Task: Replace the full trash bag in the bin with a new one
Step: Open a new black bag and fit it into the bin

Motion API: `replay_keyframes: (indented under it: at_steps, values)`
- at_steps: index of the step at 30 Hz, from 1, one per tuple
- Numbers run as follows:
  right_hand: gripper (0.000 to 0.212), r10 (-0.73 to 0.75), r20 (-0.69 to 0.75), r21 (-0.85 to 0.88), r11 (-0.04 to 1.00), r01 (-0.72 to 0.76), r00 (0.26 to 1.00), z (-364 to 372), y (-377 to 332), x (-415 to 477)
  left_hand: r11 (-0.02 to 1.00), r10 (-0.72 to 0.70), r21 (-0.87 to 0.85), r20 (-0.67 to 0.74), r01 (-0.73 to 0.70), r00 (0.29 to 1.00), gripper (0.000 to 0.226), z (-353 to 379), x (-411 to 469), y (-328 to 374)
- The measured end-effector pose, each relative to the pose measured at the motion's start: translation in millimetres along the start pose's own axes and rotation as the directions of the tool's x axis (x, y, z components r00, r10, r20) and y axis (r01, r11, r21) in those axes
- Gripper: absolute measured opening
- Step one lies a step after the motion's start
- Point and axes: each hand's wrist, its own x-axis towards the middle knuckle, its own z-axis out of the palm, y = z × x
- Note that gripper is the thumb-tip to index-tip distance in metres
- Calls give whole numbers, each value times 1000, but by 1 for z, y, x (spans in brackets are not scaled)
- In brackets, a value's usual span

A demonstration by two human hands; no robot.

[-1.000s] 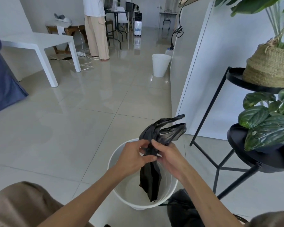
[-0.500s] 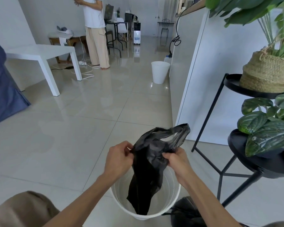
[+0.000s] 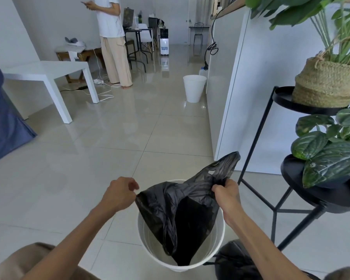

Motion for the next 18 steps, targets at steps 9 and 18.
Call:
replay_keyframes:
  at_steps: [9, 18]
  values:
    - [28, -157, 112, -157, 972, 173, 981, 10, -6, -9, 908, 417, -143, 224, -394, 881, 18, 32, -9, 64]
    - [43, -195, 139, -50, 978, 204, 971, -4, -13, 2, 905, 412, 28, 199, -425, 889, 15, 81, -22, 49]
